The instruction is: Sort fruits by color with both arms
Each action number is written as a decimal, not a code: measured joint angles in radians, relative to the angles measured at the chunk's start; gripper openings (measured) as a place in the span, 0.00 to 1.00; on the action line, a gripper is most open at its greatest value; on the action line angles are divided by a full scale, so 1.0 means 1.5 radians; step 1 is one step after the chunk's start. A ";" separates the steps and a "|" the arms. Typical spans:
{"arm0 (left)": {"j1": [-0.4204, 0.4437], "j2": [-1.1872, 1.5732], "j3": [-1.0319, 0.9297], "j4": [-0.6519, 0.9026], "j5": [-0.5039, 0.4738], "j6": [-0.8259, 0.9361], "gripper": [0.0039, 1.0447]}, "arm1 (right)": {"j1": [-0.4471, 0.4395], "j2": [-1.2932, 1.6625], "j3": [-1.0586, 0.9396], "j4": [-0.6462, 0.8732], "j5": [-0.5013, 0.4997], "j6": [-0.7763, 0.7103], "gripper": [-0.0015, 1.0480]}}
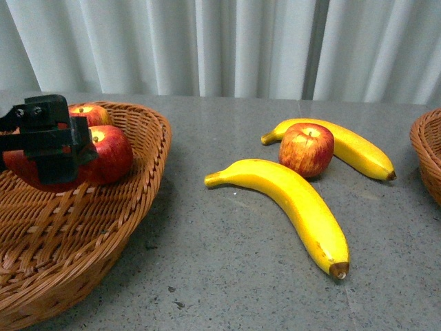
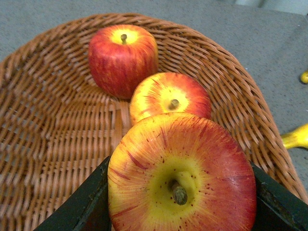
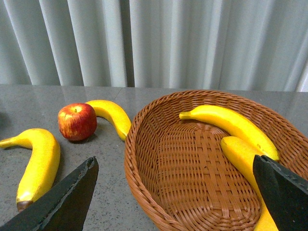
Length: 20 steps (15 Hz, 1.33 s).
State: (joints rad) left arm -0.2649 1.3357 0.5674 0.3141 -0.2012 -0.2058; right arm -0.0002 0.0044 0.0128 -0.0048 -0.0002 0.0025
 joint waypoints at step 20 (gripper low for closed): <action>-0.126 0.179 0.290 -0.036 0.247 0.263 0.94 | 0.000 0.000 0.000 0.000 0.000 0.000 0.94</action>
State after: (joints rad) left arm -0.4541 1.6043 1.0027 0.2604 0.1696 0.1883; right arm -0.0002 0.0044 0.0128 -0.0048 -0.0002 0.0025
